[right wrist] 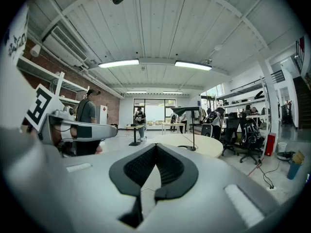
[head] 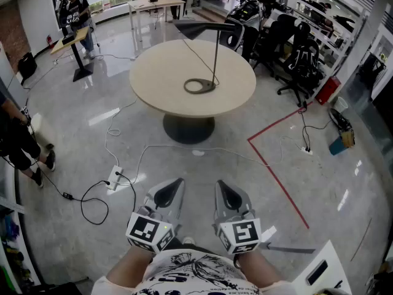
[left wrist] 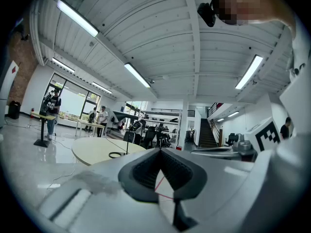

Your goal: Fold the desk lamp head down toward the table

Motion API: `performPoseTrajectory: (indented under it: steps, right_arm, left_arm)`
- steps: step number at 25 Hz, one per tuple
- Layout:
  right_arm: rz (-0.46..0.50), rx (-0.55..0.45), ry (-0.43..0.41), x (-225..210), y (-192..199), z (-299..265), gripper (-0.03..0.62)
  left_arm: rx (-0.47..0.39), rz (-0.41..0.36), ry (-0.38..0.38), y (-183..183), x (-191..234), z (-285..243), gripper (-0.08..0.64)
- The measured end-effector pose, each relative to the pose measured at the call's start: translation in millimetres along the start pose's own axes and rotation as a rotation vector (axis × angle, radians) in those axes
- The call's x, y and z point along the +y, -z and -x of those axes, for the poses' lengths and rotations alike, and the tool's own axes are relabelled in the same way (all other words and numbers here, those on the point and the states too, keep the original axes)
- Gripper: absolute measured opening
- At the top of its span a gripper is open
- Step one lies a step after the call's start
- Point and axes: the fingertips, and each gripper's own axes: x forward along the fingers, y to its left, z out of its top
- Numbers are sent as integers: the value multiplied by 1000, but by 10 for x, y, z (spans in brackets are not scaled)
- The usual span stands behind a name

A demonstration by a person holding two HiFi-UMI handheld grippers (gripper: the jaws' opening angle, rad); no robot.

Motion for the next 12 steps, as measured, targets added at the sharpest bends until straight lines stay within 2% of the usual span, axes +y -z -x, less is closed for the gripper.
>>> performPoseTrajectory:
  steps: [6,12]
  right_arm:
    - [8,3,5,-29,27,-64,9]
    - [-6,-1,15,-85,25,-141,9]
  left_arm:
    - [17,-12,6,45,31,-62,6]
    - [-1,37,21,-12,48,-99,6]
